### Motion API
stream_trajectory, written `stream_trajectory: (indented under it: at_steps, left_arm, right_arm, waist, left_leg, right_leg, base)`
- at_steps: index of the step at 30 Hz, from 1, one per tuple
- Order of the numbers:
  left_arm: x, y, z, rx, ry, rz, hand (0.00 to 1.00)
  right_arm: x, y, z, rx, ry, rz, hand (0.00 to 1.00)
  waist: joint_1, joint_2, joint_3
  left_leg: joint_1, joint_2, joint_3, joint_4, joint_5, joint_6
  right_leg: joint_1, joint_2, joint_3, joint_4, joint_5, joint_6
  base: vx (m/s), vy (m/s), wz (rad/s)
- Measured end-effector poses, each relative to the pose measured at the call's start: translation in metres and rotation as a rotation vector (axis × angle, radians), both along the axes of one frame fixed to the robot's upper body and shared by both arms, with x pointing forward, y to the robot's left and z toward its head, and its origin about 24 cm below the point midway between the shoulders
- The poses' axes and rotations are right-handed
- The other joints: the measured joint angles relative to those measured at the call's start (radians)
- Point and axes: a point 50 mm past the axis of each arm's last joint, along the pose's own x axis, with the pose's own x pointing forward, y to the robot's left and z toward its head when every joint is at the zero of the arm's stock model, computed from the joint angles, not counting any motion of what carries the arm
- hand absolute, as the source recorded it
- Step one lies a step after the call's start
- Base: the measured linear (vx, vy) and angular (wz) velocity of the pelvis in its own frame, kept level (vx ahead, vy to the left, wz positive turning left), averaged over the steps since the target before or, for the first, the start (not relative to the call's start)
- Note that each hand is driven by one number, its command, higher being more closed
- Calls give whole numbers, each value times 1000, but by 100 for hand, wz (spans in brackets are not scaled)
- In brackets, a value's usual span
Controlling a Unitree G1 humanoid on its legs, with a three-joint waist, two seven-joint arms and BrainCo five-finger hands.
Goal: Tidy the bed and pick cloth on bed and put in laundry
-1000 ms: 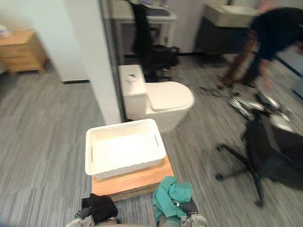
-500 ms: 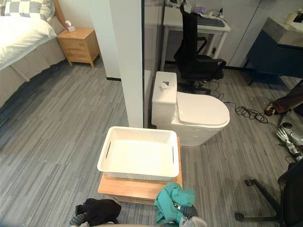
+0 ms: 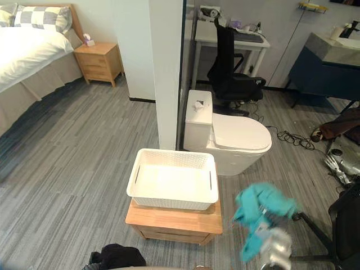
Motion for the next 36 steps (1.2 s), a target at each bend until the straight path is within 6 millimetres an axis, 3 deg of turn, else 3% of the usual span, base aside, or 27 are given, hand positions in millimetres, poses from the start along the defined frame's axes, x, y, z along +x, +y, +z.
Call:
stream_trajectory:
  at_steps: [1,5,7,12,14,21,24,26,31,33,36]
  left_arm:
    - [-6,2,0,4,14,2,100]
    - [-6,3,0,26,21,-23,100]
    - [-3,3,1,41,19,-39,100]
    - [-3,1,2,42,10,-56,100]
    - [-4,2,3,44,3,-54,100]
    - [-7,2,3,2,0,-59,100]
    - [-9,3,3,-17,-2,-59,100]
    - [-9,1,2,-31,-4,-54,100]
    - [-14,-1,1,-39,19,-59,100]
    - [-13,-1,1,-31,31,-80,100]
    - [7,-1,3,-30,-8,-92,100]
  right_arm:
    - [15,-5,20,-44,-51,36,100]
    - [42,-5,58,-124,-154,177,100]
    - [53,8,74,-169,-216,274,100]
    - [77,64,119,-314,-332,542,100]
    - [82,79,126,-322,-342,592,100]
    - [96,122,125,-396,-241,802,100]
    - [102,143,123,-425,-206,877,100]
    - [102,151,117,-426,-176,911,100]
    - [102,170,77,-359,-32,952,100]
    - [99,178,58,-316,23,945,100]
    - [100,185,43,-284,71,901,100]
  waist:
    - [-4,-10,0]
    - [3,-32,-15]
    - [2,-31,-15]
    - [-2,-29,-16]
    - [-2,-24,-18]
    - [-1,-16,-17]
    - [3,-16,-15]
    - [-1,0,-11]
    - [1,18,-17]
    - [17,20,-10]
    - [33,26,24]
  left_leg:
    - [-4,-9,-1,0,-1,7]
    - [-6,-31,-3,2,2,21]
    - [-7,-33,-3,7,2,22]
    - [-5,-23,-3,7,2,21]
    - [-3,-17,-3,7,3,21]
    - [-10,-28,-11,6,6,25]
    - [-14,-49,-16,0,17,36]
    - [-16,-50,-28,0,22,32]
    - [-33,-43,-56,0,29,30]
    - [-43,-45,-60,0,35,35]
    - [-84,-52,-83,1,45,41]
  right_leg:
    - [-1,-4,11,-7,13,9]
    - [4,-20,17,-16,57,0]
    - [4,-21,16,-17,68,0]
    - [7,-12,16,-15,92,-5]
    - [8,-6,15,-15,108,-6]
    - [4,-15,14,-24,124,-2]
    - [5,-34,12,-30,82,3]
    - [3,-35,0,-26,61,-1]
    - [6,-25,-18,-30,56,0]
    - [4,-25,-25,-35,57,0]
    - [-15,-29,-47,-43,64,-1]
  base:
    - [64,63,10]
    - [152,79,9]
    - [140,44,11]
    - [88,16,5]
    - [21,9,0]
    - [-59,31,-1]
    - [-145,1,0]
    - [-162,-13,20]
    - [-76,-4,18]
    - [2,2,15]
    - [13,17,23]
